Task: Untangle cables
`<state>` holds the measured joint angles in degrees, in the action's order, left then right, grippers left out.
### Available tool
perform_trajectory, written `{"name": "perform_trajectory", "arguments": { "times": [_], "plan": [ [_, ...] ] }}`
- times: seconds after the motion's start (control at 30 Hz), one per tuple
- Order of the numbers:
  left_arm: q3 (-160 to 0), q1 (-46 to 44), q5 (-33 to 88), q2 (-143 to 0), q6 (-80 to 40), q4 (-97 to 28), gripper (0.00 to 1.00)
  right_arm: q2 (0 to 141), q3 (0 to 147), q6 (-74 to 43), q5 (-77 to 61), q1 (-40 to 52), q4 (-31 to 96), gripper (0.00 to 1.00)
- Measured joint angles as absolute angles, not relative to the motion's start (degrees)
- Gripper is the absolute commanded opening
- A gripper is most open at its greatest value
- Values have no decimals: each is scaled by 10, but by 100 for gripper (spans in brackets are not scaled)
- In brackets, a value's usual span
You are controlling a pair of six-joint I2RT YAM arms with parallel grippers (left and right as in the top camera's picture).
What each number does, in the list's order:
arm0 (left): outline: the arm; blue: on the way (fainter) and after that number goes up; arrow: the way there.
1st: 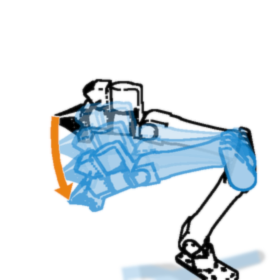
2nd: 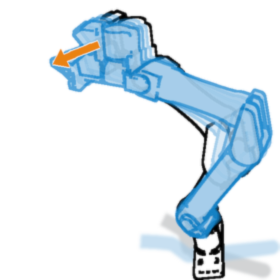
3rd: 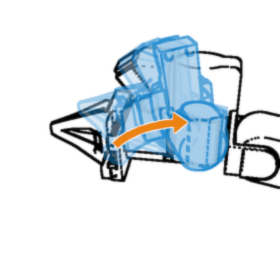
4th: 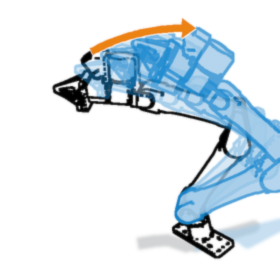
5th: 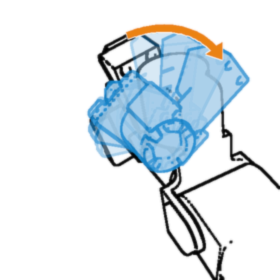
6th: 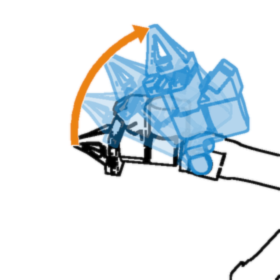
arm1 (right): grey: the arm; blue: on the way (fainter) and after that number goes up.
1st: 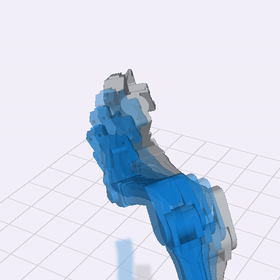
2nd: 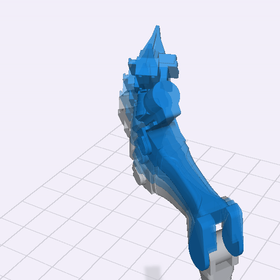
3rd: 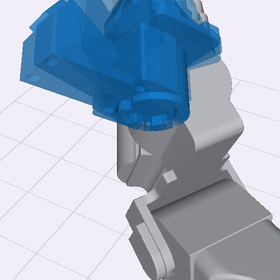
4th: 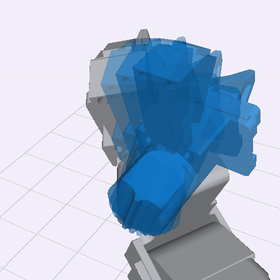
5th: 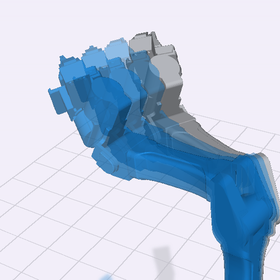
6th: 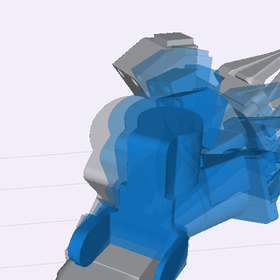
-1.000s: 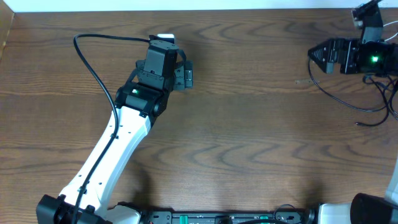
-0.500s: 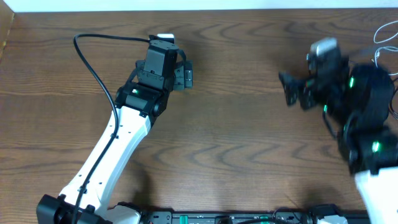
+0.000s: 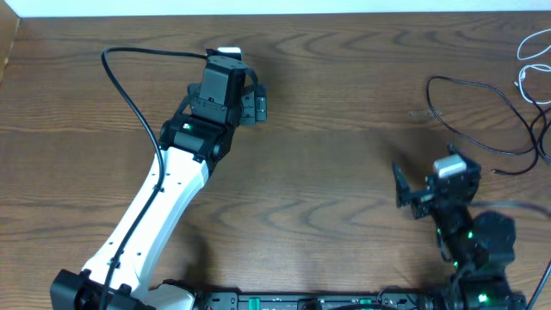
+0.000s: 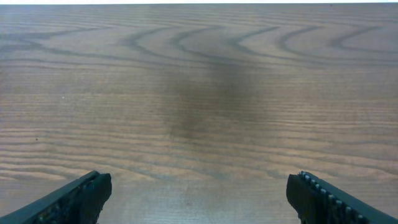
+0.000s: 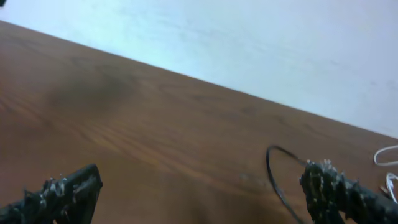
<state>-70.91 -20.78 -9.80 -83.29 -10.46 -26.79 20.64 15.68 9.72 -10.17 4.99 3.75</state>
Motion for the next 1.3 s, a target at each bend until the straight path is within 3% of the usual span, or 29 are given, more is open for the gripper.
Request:
{"name": "perform_trajectory", "arguments": {
  "times": [0.3, 0.5, 1.3],
  "plan": [
    [-709, -208, -98, -833, -104, -268, 95, 65, 20, 97, -97, 48, -2, 99],
    [-709, -208, -98, -833, -105, -269, 95, 12, 4, 97, -93, 37, 33, 99],
    [-709, -208, -98, -833, -105, -269, 96, 7, 4, 97, -91, 34, 34, 99]
  ]
}}
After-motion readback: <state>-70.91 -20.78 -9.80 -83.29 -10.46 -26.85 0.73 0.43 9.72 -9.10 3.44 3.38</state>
